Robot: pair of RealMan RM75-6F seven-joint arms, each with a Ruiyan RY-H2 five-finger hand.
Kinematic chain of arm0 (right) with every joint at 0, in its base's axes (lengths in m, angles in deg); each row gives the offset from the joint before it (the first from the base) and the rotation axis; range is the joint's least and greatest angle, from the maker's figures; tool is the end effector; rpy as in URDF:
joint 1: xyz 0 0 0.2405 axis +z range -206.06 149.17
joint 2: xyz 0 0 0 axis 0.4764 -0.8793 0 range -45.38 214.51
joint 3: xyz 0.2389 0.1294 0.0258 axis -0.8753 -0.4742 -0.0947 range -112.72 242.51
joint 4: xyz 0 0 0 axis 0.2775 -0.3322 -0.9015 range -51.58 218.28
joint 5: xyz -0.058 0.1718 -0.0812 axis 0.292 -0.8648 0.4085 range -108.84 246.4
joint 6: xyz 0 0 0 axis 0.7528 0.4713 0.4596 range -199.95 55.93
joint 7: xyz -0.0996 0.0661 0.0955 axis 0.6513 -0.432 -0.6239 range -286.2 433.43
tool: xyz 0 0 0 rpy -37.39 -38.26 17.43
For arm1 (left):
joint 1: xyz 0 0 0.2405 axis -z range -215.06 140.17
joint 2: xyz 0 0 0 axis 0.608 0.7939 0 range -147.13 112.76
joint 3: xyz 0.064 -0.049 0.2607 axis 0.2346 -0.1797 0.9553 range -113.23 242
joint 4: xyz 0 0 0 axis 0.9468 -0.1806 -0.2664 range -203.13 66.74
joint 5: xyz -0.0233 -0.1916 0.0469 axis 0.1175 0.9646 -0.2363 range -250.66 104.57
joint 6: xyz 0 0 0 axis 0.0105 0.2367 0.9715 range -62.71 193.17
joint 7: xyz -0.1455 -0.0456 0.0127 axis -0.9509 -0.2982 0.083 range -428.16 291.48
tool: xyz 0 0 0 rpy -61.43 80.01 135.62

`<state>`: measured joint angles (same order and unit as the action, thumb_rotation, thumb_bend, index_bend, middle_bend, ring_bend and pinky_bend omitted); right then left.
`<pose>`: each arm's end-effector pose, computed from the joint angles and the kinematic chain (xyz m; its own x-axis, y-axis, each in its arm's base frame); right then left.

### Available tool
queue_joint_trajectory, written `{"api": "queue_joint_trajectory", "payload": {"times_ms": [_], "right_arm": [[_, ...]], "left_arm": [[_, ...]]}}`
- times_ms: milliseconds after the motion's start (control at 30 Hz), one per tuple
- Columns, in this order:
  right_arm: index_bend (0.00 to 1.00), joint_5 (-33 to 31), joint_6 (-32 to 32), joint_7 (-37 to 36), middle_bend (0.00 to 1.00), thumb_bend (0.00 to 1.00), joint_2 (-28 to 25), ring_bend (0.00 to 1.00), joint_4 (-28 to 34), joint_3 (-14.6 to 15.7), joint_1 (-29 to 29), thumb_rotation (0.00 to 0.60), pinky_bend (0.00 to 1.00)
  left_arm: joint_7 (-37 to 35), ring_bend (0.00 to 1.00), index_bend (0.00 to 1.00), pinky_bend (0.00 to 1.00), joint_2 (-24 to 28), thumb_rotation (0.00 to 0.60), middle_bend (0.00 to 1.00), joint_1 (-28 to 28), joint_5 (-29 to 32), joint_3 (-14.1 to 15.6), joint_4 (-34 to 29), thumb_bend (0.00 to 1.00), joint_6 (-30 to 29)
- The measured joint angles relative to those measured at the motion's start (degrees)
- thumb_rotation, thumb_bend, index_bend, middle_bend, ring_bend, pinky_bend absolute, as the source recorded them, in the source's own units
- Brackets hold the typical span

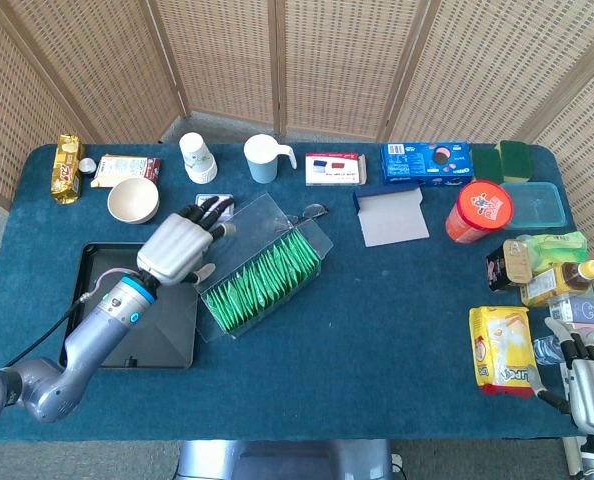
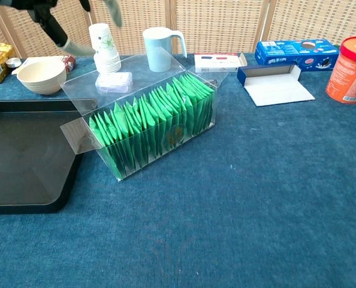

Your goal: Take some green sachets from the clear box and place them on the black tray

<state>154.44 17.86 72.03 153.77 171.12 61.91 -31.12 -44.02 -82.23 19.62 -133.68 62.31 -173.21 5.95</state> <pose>-0.3480 -0.1467 0.1665 0.3670 0.0347 0.9296 -0.9250 0.1194 0.3607 -0.0892 0.3675 0.0981 0.6340 0.0855 0.7686 0.6740 -0.5486 -0.4948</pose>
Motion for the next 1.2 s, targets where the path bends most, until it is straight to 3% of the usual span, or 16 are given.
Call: {"api": "queue_joint_trajectory", "payload": {"times_ms": [233, 400, 600, 1033, 1200], "right_arm": [[0.16, -0.19, 0.42, -0.51, 0.22, 0.39, -0.23, 0.25, -0.14, -0.01, -0.39, 0.503, 0.28], [0.16, -0.61, 0.23, -0.98, 0.22, 0.39, -0.10, 0.25, -0.71, 0.07, -0.61, 0.503, 0.28], [0.16, -0.69, 0.30, -1.39, 0.22, 0.39, 0.10, 0.25, -1.20, 0.00, -0.73, 0.505, 0.28], [0.16, -0.73, 0.64, -2.24, 0.22, 0.39, 0.07, 0.25, -1.77, 0.05, -1.19, 0.503, 0.28], [0.16, -0.86, 0.69, -2.35, 0.22, 0.39, 0.20, 0.25, -2.01, 0.10, -1.41, 0.503, 0.28]], "left_arm": [[1.93, 0.00, 0.28, 0.19, -1.15, 0.599, 0.02, 0.81, -1.02, 0.72, 0.65, 0.28, 5.96], [3.47, 0.00, 0.28, 0.19, -4.80, 0.598, 0.01, 1.45, -1.44, 1.36, 3.05, 0.27, 8.72], [5.67, 0.00, 0.28, 0.19, -8.66, 0.598, 0.01, 1.69, -1.68, 2.04, 5.91, 0.27, 10.57], [8.65, 0.00, 0.29, 0.19, -11.32, 0.579, 0.01, 2.40, 0.89, 1.86, 7.99, 0.27, 12.65], [9.64, 0.00, 0.36, 0.19, -11.62, 0.569, 0.01, 2.85, 2.01, 1.43, 8.25, 0.27, 12.86]]}}
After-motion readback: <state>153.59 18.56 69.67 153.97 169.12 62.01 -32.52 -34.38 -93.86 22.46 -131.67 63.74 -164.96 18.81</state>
